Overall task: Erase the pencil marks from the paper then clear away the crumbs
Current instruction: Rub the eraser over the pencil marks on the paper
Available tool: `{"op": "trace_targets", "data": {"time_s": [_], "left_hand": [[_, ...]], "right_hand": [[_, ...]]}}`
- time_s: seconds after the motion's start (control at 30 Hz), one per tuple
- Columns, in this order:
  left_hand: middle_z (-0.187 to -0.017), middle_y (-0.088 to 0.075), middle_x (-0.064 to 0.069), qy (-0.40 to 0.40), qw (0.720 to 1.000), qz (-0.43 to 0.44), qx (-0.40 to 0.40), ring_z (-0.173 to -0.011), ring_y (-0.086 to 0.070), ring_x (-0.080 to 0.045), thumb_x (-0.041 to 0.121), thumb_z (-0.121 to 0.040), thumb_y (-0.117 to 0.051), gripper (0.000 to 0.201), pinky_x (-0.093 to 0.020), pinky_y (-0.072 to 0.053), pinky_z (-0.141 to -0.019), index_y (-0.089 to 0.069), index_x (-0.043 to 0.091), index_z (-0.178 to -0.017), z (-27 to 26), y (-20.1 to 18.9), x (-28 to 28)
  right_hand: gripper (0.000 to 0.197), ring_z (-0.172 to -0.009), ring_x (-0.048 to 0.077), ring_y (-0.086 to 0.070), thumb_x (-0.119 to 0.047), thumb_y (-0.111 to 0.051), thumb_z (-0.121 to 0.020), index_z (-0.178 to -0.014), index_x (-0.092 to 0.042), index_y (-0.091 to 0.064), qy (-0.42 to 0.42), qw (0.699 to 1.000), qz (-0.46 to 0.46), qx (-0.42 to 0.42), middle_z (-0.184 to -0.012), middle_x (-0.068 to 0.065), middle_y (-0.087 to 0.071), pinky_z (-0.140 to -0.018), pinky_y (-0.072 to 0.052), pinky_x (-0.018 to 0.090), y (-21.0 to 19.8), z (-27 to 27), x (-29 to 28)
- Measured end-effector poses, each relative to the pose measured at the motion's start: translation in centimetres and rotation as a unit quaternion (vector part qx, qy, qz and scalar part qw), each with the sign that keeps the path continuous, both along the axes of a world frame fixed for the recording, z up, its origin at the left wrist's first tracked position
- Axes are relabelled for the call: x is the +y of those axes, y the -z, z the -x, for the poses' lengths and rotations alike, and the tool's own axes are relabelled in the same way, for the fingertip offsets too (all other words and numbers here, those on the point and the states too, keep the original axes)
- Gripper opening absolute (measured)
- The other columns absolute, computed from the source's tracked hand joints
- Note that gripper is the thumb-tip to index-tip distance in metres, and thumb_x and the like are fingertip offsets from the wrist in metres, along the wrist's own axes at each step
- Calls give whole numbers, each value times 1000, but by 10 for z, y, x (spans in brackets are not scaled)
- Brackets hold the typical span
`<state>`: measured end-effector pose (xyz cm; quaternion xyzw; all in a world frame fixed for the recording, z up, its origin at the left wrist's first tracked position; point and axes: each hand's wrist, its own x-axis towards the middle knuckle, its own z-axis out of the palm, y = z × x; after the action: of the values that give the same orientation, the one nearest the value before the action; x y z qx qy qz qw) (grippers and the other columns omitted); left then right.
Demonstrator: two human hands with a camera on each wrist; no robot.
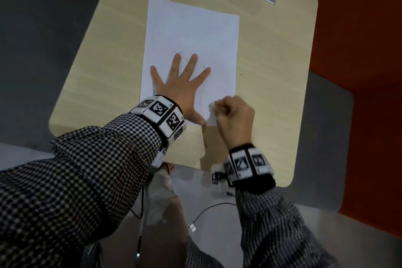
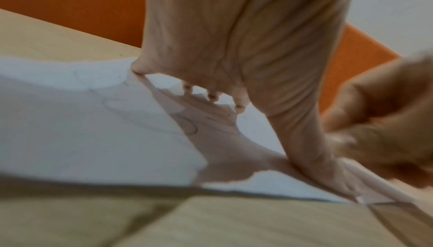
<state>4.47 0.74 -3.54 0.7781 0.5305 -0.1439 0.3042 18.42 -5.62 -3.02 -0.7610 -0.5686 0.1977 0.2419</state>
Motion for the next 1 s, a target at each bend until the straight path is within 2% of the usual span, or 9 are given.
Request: {"op": "trace_targets", "data": {"time_s": [0.1,0.23,0.37,0.43,0.53,0.67,0.83,0.93,1.0], "left_hand": [[-153,38,8,-2,1000,1,-1,-141,35,-28,75,-59,-71,131,-75,6,-104,20,44,-147,1,0,0],[-153,37,8,0,1000,-2,-1,-141,35,-29,76,-58,-70,131,-75,6,-104,20,44,-147,0,1,0],[-154,36,8,2,1000,-5,7,-141,34,-29,78,-57,-69,131,-75,5,-104,21,45,-147,-1,1,-1],[-153,37,8,5,1000,-5,8,-141,34,-29,77,-58,-69,130,-75,6,-104,21,45,-147,0,1,-1],[-153,37,7,8,1000,0,8,-141,34,-29,77,-58,-69,130,-75,5,-103,21,44,-147,-1,1,-2],[-155,34,7,13,1000,-3,0,-142,32,-29,75,-60,-70,129,-74,5,-105,18,42,-148,0,-6,1],[-158,27,9,-16,1000,-20,-9,-144,28,-19,69,-58,-76,132,-68,9,-108,15,41,-150,65,-15,15],[-159,24,9,-7,999,-35,8,-144,27,-17,71,-61,-72,125,-67,12,-107,9,39,-151,100,-12,12],[-159,22,10,8,999,-39,0,-145,25,-16,73,-64,-68,120,-67,12,-107,6,38,-152,106,-9,7]], "right_hand": [[10,-59,21,-57,-6,-72,-74,-65,-4,-67,-3,1000,22,7,-66,12,-63,-56,-43,26,-5,5,-25],[5,-69,24,-61,-8,-70,-75,-70,-6,-69,22,999,23,33,-74,10,-68,-63,-47,27,-3,-4,23],[12,-61,22,-54,-6,-69,-75,-64,-4,-64,19,999,21,19,-67,13,-62,-56,-38,27,-2,6,1],[11,-61,23,-55,-6,-69,-75,-65,-4,-66,15,999,30,33,-67,13,-63,-57,-41,28,-5,10,-12],[3,-69,23,-61,-6,-68,-75,-72,-7,-69,35,998,40,45,-75,12,-68,-65,-46,26,-3,4,19],[5,-71,19,-63,-10,-66,-75,-71,-9,-69,6,998,48,32,-75,5,-70,-65,-49,26,-5,-2,40],[14,-75,21,-60,-2,-57,-77,-74,-10,-67,-45,998,48,10,-81,8,-69,-61,-43,23,-12,-9,40],[11,-70,15,-57,-5,-58,-80,-79,-12,-67,-66,997,26,29,-81,4,-68,-59,-41,11,-19,8,36],[7,-66,14,-58,-7,-61,-79,-79,-12,-67,-83,994,17,65,-77,3,-67,-62,-46,17,-20,31,28]]}}
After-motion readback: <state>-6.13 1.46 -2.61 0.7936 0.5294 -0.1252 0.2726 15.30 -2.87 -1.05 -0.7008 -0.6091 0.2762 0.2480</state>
